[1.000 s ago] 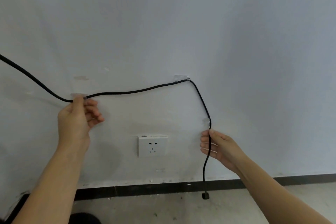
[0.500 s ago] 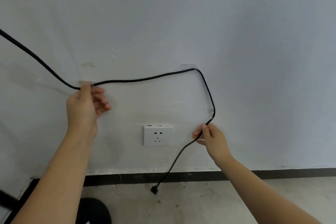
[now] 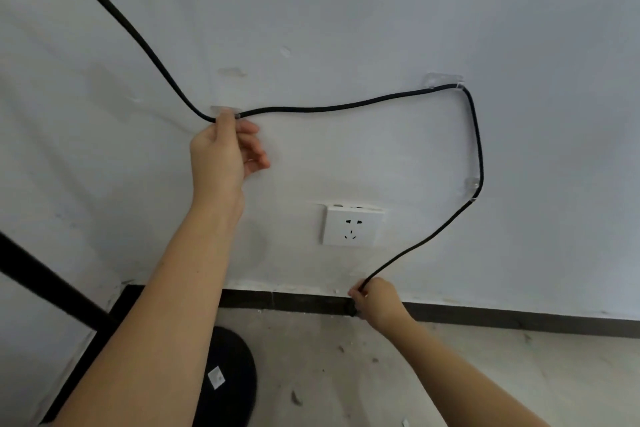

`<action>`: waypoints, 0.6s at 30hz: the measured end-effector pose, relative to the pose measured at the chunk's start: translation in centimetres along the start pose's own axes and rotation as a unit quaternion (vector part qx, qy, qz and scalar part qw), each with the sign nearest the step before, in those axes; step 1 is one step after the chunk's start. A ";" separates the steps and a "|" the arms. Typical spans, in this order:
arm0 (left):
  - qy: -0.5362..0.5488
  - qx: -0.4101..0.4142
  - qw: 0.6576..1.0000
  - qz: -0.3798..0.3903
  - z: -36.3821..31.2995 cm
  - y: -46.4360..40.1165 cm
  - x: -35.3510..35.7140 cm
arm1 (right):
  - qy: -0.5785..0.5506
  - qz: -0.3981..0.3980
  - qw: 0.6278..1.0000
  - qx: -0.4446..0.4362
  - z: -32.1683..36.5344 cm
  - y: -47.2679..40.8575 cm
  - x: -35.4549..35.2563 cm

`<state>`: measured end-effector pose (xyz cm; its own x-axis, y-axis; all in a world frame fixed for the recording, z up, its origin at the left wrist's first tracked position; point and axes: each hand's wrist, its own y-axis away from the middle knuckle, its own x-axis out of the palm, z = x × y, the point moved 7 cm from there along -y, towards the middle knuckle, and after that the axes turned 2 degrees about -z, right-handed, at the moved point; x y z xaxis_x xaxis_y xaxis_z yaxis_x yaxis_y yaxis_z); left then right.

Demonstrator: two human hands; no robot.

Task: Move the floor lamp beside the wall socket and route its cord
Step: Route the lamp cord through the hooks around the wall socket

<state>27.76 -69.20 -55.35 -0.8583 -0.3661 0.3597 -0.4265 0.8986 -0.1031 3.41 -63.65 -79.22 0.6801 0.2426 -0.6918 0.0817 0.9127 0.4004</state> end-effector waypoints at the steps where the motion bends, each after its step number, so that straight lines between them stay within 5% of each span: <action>1: -0.001 0.001 1.000 0.002 0.0 0.0 0.0 | 0.052 0.006 0.999 -0.005 0.0 -0.1 0.5; 4: -0.003 0.003 1.000 0.003 0.0 -0.1 0.0 | -0.104 -0.004 0.995 0.013 -0.7 -0.2 1.6; 6: -0.004 0.005 1.000 0.003 0.0 0.0 -0.1 | -0.329 -0.020 0.943 0.039 -1.0 0.1 1.8; 9: -0.004 0.008 1.000 0.010 -0.1 0.0 -0.1 | -0.479 -0.072 0.874 0.046 -1.1 -0.2 0.8; 18: -0.006 0.010 1.000 0.010 -0.3 0.3 -0.1 | -0.403 -0.238 0.876 0.118 -4.8 -1.4 -0.5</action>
<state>27.75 -68.81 -55.14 -0.8701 -0.3507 0.3463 -0.4146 0.9008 -0.1295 -0.54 -63.49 -82.38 0.8139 -0.5444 -0.2030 0.5791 0.7313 0.3603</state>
